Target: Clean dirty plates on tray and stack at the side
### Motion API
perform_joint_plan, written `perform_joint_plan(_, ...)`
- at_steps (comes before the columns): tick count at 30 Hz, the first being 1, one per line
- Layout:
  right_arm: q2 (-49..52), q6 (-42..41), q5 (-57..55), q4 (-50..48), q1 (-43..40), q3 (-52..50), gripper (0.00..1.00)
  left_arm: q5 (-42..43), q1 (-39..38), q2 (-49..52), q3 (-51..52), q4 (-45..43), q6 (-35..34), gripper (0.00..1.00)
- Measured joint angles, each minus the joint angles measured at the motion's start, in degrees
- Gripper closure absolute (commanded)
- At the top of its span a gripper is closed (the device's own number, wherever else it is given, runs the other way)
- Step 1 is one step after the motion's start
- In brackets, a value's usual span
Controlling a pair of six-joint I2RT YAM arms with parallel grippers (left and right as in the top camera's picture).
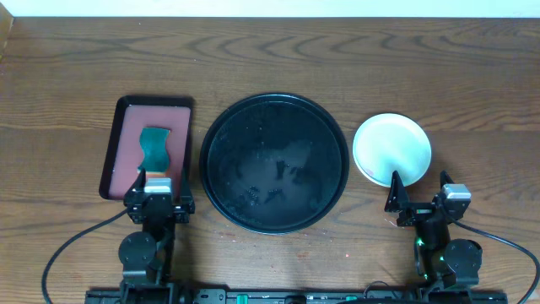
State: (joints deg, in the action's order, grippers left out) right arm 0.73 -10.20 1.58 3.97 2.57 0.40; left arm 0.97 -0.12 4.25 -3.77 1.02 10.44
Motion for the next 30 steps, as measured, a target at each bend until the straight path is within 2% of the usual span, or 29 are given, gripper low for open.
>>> perform_joint_plan(8, 0.00, 0.00, 0.00, -0.02, 0.00, 0.00, 0.01, 0.20, 0.00, -3.48, 2.60, 0.66, 2.10, 0.23)
perform_joint_plan(30, 0.00, 0.00, 0.00, -0.02, 0.00, 0.00, 0.01, 0.22, 0.00, -3.63, 2.60, 0.68, 2.95, 0.23)
